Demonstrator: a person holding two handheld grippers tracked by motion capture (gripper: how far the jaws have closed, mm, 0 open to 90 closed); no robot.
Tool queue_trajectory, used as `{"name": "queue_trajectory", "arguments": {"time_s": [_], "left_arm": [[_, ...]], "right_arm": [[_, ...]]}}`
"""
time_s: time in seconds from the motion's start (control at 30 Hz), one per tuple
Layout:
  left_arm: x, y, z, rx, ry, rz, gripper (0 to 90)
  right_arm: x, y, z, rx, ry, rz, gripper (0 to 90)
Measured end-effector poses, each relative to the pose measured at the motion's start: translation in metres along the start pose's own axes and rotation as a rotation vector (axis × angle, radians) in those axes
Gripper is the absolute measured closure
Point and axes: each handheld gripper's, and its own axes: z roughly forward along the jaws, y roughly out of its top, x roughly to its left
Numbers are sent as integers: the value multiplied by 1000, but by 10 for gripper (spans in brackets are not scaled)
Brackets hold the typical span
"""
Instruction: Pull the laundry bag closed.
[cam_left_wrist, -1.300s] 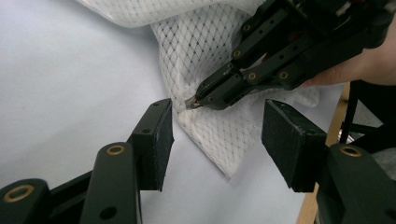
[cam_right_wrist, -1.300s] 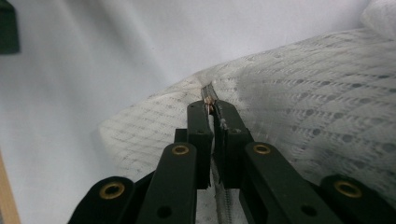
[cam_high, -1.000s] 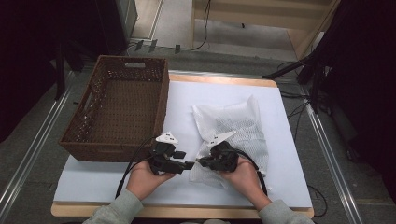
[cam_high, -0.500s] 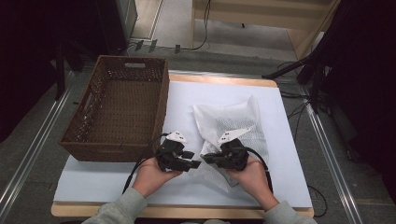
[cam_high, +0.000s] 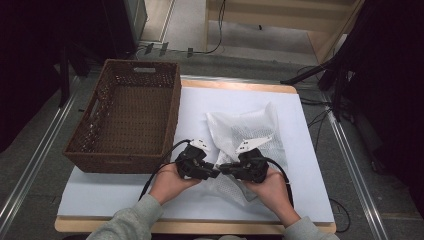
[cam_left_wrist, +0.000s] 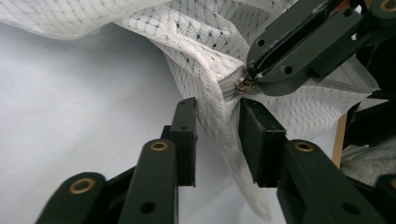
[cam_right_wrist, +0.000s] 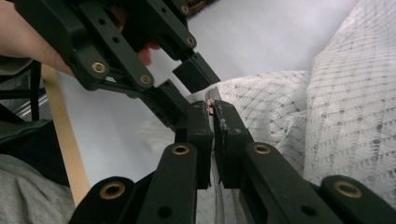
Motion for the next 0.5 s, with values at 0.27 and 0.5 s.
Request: {"name": "queue_trajectory", "arguments": {"time_s": [0.27,0.5], "left_arm": [[2,3,3,12,-20,-1,831],[-2,4,2,10,9,16,877]], "right_arm": [[0,0,0,1,9,3,872],[-2,-2,0,0,17,8,853]]}}
